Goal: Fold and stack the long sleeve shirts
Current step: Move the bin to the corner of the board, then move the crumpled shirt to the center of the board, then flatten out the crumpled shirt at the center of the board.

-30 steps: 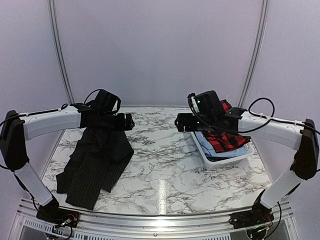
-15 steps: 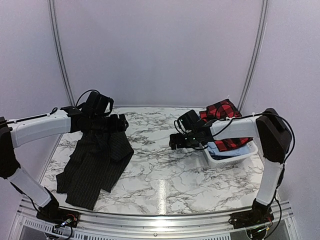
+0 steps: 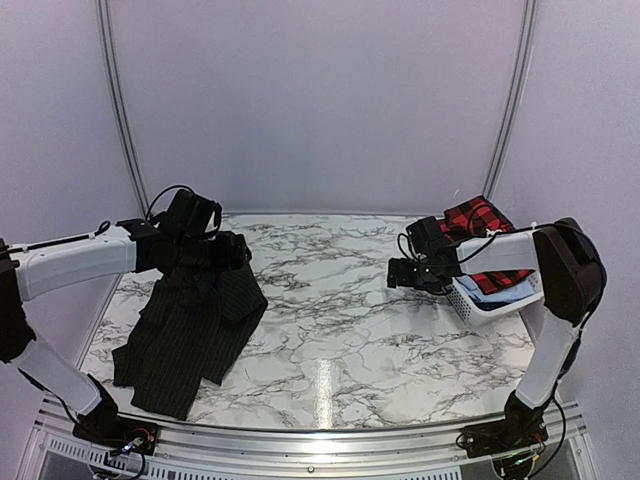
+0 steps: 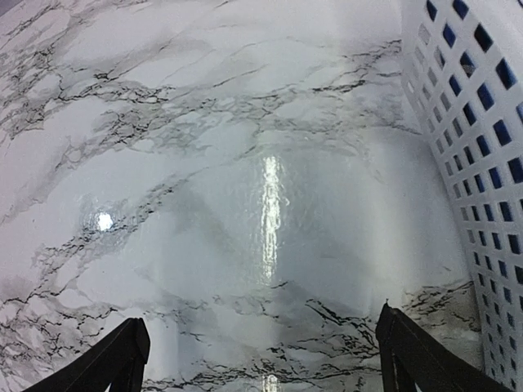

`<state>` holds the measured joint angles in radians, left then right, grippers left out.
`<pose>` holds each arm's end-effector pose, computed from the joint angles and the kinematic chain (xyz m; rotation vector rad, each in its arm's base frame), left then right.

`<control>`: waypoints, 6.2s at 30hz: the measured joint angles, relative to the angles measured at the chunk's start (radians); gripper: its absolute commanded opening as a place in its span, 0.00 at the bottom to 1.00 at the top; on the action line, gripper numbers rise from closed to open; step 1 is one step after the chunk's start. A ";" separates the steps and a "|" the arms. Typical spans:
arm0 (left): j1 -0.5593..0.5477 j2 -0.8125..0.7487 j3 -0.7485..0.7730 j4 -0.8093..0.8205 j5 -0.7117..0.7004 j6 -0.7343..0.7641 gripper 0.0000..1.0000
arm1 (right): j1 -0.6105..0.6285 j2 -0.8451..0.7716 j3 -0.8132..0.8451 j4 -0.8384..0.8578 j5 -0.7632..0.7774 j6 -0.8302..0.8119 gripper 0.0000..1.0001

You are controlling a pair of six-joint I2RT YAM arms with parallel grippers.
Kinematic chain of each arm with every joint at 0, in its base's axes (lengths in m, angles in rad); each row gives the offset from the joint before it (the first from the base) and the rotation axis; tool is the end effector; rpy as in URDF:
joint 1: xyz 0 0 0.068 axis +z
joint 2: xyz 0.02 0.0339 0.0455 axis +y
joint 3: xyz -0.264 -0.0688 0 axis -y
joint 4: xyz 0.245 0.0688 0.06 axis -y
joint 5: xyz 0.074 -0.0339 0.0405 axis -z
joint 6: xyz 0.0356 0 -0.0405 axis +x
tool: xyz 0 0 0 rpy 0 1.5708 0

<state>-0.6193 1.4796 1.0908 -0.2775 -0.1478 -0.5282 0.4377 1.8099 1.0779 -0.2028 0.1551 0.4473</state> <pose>0.2728 -0.1880 0.2715 0.0218 2.2684 -0.4569 0.3372 0.1517 0.1630 0.0759 2.4971 0.1766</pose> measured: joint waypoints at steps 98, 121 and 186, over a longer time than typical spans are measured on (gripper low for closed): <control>-0.080 -0.224 -0.430 -0.084 0.227 -0.113 0.81 | 0.676 -0.039 0.102 0.003 0.061 -0.187 0.92; -0.143 -0.143 -0.425 -0.046 0.289 -0.129 0.21 | 0.675 -0.040 0.089 0.005 0.109 -0.182 0.92; -0.247 0.769 0.723 0.369 0.731 -0.144 0.37 | 0.578 -0.594 -0.153 -0.025 0.302 -0.168 0.97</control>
<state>-0.8665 2.2490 1.8133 0.0914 0.5831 -0.6720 1.0153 1.2156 0.9249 -0.2276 0.4572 0.2790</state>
